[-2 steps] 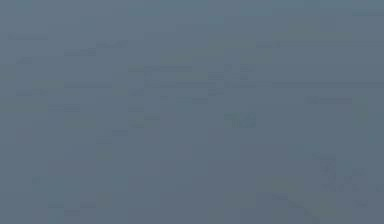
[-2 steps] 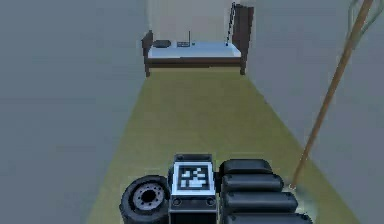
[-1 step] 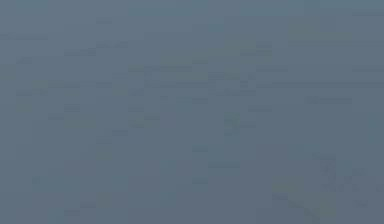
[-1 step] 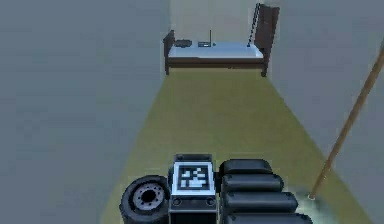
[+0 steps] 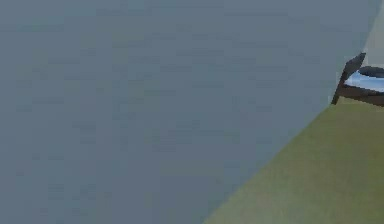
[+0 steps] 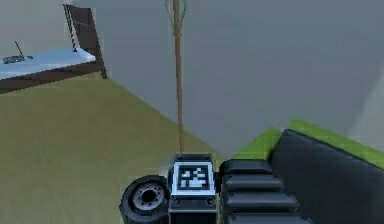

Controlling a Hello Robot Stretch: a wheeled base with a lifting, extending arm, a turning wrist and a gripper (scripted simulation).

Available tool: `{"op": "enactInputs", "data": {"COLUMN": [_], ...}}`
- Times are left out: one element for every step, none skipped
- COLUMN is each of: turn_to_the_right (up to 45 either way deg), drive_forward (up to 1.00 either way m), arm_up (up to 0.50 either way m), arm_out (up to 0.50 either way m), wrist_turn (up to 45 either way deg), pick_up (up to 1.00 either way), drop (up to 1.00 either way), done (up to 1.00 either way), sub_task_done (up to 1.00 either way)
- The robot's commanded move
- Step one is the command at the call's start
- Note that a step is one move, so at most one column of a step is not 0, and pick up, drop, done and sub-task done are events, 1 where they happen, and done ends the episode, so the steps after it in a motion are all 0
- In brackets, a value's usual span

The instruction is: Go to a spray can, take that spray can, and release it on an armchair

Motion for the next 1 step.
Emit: {"op": "enactInputs", "data": {"turn_to_the_right": [39.0], "drive_forward": [0.00], "arm_up": [0.00], "arm_out": [0.00], "wrist_turn": [0.0], "pick_up": [0.00], "drop": [0.00], "done": [0.00], "sub_task_done": [0.00]}}
